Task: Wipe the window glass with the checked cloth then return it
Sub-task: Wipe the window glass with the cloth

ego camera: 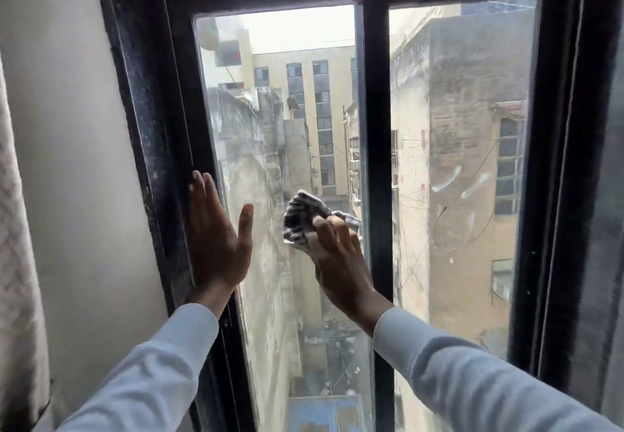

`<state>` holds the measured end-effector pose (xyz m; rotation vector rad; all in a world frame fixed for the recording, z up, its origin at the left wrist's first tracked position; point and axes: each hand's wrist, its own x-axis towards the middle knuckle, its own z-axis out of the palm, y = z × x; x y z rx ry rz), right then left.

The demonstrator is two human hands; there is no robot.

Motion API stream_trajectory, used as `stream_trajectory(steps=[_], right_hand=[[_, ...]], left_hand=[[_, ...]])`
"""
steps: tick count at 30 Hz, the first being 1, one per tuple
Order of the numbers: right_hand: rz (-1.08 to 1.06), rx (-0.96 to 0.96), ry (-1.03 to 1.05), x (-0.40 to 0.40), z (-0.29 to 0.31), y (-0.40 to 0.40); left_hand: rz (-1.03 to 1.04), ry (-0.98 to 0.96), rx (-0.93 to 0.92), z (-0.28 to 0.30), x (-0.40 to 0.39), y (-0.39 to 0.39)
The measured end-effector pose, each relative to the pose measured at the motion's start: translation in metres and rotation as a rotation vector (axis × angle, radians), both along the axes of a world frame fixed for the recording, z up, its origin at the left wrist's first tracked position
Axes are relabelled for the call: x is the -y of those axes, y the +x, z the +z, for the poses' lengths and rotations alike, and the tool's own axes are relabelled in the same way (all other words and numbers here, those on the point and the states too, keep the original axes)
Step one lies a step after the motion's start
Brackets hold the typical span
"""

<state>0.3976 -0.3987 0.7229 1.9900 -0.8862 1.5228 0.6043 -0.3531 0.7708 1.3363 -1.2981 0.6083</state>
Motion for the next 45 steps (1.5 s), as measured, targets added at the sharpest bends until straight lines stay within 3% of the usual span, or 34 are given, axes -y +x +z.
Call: stream_trajectory(steps=[4, 7, 10, 12, 15, 17, 19, 21, 22, 24, 26, 27, 29, 31, 32, 34, 36, 37, 39, 41, 42, 43, 45], right_hand=[[0.010, 0.409, -0.118, 0.000, 0.018, -0.088], [-0.100, 0.501, -0.049, 0.024, 0.026, -0.163], [-0.214, 0.462, 0.273, 0.060, 0.013, -0.206], [-0.313, 0.250, 0.362, 0.071, -0.016, -0.207], [-0.311, -0.220, 0.114, 0.089, -0.018, -0.181], [-0.308, -0.330, -0.062, 0.104, 0.028, -0.177], [-0.388, -0.042, 0.021, 0.113, 0.052, -0.196], [-0.426, 0.357, 0.207, 0.104, 0.009, -0.202], [-0.455, 0.365, 0.236, 0.094, -0.031, -0.196], [-0.406, -0.056, 0.159, 0.079, -0.088, -0.174], [-0.329, -0.341, -0.012, 0.095, -0.063, -0.181], [-0.341, -0.333, -0.048, 0.103, -0.034, -0.190], [-0.389, 0.004, 0.022, 0.119, 0.002, -0.210], [-0.443, 0.407, 0.192, 0.113, -0.010, -0.209], [-0.454, 0.439, 0.203, 0.107, -0.031, -0.198], [-0.396, 0.167, 0.137, 0.101, -0.054, -0.173], [-0.342, -0.149, -0.023, 0.111, -0.014, -0.183], [-0.369, -0.208, -0.077, 0.117, 0.012, -0.195], [-0.414, -0.018, -0.069, 0.127, 0.039, -0.220], [-0.463, 0.391, 0.114, 0.118, 0.008, -0.217], [-0.474, 0.508, 0.179, 0.106, -0.022, -0.204], [-0.471, 0.460, 0.209, 0.093, -0.050, -0.184], [-0.353, 0.060, 0.127, 0.090, -0.065, -0.162]], left_hand=[[-0.022, -0.019, 0.188, 0.017, 0.009, -0.070], [-0.104, 0.022, 0.367, 0.027, 0.027, -0.137], [-0.080, 0.046, 0.485, 0.027, 0.046, -0.192], [-0.013, 0.053, 0.482, 0.022, 0.059, -0.213], [0.151, -0.057, 0.466, 0.016, 0.075, -0.224], [0.234, -0.155, 0.452, 0.015, 0.084, -0.226], [0.301, -0.154, 0.489, 0.012, 0.088, -0.223], [0.317, -0.128, 0.526, 0.009, 0.088, -0.221], [0.303, -0.124, 0.526, 0.009, 0.088, -0.221], [0.275, -0.131, 0.496, 0.010, 0.089, -0.224], [0.262, -0.153, 0.459, 0.010, 0.091, -0.225], [0.265, -0.166, 0.462, 0.009, 0.093, -0.224], [0.281, -0.188, 0.500, 0.008, 0.097, -0.220], [0.304, -0.198, 0.503, 0.008, 0.097, -0.220], [0.322, -0.195, 0.498, 0.007, 0.095, -0.221], [0.356, -0.177, 0.495, 0.004, 0.092, -0.224], [0.362, -0.155, 0.522, 0.002, 0.092, -0.225], [0.369, -0.150, 0.526, 0.002, 0.091, -0.224], [0.436, -0.169, 0.528, 0.001, 0.089, -0.225], [0.483, -0.197, 0.538, 0.001, 0.085, -0.228], [0.470, -0.200, 0.542, 0.002, 0.082, -0.229], [0.449, -0.192, 0.547, 0.002, 0.080, -0.229], [0.416, -0.167, 0.536, 0.002, 0.081, -0.228]])
